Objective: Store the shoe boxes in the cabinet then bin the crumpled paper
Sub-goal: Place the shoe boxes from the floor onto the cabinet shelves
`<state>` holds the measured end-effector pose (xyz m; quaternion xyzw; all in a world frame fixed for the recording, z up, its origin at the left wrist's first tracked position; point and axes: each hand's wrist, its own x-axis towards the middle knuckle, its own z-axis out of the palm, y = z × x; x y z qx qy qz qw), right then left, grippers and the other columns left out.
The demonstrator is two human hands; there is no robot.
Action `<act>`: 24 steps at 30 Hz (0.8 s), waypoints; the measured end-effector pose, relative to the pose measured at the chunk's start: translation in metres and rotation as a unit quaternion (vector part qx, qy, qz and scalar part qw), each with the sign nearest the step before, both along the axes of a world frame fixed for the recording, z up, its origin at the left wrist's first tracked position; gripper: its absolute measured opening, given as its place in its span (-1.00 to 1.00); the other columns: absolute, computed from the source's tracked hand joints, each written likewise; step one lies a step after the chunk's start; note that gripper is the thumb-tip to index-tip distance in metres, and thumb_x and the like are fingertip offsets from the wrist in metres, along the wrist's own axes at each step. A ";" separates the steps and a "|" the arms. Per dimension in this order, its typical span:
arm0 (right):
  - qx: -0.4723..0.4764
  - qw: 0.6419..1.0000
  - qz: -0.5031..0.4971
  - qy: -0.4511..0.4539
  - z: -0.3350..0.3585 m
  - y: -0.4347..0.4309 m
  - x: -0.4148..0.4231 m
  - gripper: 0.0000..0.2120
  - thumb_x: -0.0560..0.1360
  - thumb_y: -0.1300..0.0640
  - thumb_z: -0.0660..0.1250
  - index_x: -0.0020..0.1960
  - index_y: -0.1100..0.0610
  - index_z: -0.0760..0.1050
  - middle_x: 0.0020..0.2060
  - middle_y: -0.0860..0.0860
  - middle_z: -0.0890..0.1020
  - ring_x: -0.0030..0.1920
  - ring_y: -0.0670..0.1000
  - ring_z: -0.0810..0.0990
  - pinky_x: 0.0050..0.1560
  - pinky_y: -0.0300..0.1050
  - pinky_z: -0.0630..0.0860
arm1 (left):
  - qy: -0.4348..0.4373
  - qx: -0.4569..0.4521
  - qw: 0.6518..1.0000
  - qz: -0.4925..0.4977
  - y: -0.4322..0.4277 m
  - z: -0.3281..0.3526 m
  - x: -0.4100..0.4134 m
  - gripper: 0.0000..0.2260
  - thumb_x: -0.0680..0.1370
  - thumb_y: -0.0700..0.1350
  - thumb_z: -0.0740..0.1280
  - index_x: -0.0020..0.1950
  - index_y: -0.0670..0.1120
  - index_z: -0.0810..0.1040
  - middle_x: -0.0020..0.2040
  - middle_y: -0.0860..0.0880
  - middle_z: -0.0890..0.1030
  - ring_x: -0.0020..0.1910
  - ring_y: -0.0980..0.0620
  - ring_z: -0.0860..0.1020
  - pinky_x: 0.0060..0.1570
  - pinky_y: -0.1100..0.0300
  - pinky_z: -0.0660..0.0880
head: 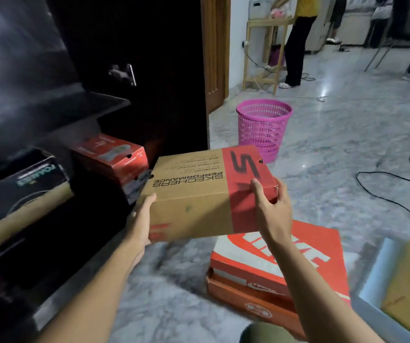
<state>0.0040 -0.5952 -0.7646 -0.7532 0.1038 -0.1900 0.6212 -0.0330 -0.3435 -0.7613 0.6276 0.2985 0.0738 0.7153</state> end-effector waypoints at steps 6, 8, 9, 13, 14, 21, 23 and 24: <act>0.035 0.993 0.105 -0.042 0.059 0.065 0.007 -0.50 0.45 -0.33 0.31 0.26 -0.05 0.49 -0.02 -0.20 0.63 0.07 -0.08 0.59 0.26 0.05 0.49 | -0.024 0.042 0.992 0.121 0.049 0.070 -0.054 -0.55 0.28 0.34 0.36 0.03 0.10 0.58 0.02 -0.01 0.66 -0.02 -0.10 0.66 0.08 -0.18 0.58; 0.045 0.987 0.138 -0.062 0.080 0.091 0.014 -0.46 0.41 -0.37 0.28 0.21 -0.02 0.52 -0.06 -0.16 0.64 0.02 -0.08 0.61 0.22 0.10 0.51 | -0.042 0.056 0.984 0.165 0.065 0.092 -0.066 -0.60 0.33 0.31 0.36 0.00 0.07 0.58 0.01 -0.02 0.67 -0.03 -0.12 0.67 0.06 -0.18 0.59; 0.050 0.983 0.161 -0.070 0.089 0.104 0.019 -0.44 0.39 -0.39 0.28 0.20 -0.04 0.52 -0.05 -0.15 0.64 0.03 -0.08 0.62 0.20 0.10 0.53 | -0.050 0.064 0.979 0.185 0.072 0.103 -0.072 -0.60 0.35 0.31 0.35 0.01 0.07 0.58 0.00 -0.02 0.67 -0.04 -0.12 0.67 0.04 -0.16 0.60; 0.062 0.957 0.274 -0.077 0.127 0.152 0.030 -0.53 0.46 -0.34 0.32 0.24 -0.08 0.50 0.01 -0.15 0.63 0.02 -0.14 0.61 -0.04 -0.16 0.53 | -0.059 0.106 0.955 0.269 0.108 0.139 -0.087 -0.41 0.35 0.42 0.28 0.18 0.04 0.50 0.04 -0.05 0.60 0.00 -0.10 0.61 0.03 -0.13 0.60; 0.062 0.948 0.303 -0.075 0.135 0.164 0.034 -0.55 0.48 -0.30 0.33 0.24 -0.06 0.50 0.00 -0.15 0.63 0.00 -0.18 0.59 -0.09 -0.22 0.49 | -0.056 0.112 0.950 0.287 0.117 0.146 -0.090 -0.37 0.30 0.45 0.27 0.19 0.06 0.50 0.08 -0.06 0.59 0.01 -0.10 0.61 0.05 -0.13 0.60; 0.060 0.908 0.413 -0.049 0.159 0.262 0.073 -0.25 0.26 -0.49 0.39 0.30 -0.06 0.48 0.11 -0.12 0.64 0.15 -0.05 0.61 0.29 0.08 0.51 | -0.089 0.138 0.906 0.390 0.169 0.169 -0.088 -0.66 0.54 0.22 0.27 0.13 0.00 0.56 -0.02 -0.05 0.65 -0.07 -0.06 0.62 -0.18 0.13 0.55; 0.058 0.904 0.421 -0.040 0.162 0.288 0.082 -0.19 0.23 -0.50 0.39 0.32 -0.05 0.47 0.12 -0.10 0.64 0.17 -0.02 0.60 0.31 0.09 0.49 | -0.097 0.154 0.892 0.415 0.183 0.166 -0.081 -0.62 0.50 0.29 0.26 0.12 0.04 0.56 0.00 -0.04 0.67 -0.04 -0.09 0.63 0.01 -0.01 0.60; 0.060 0.905 0.419 -0.037 0.161 0.298 0.088 -0.20 0.24 -0.49 0.39 0.33 -0.04 0.46 0.13 -0.09 0.63 0.17 -0.01 0.59 0.32 0.09 0.48 | -0.102 0.172 0.884 0.423 0.189 0.165 -0.077 -0.58 0.47 0.35 0.25 0.11 0.06 0.55 0.00 -0.03 0.67 -0.03 -0.10 0.63 0.06 -0.06 0.59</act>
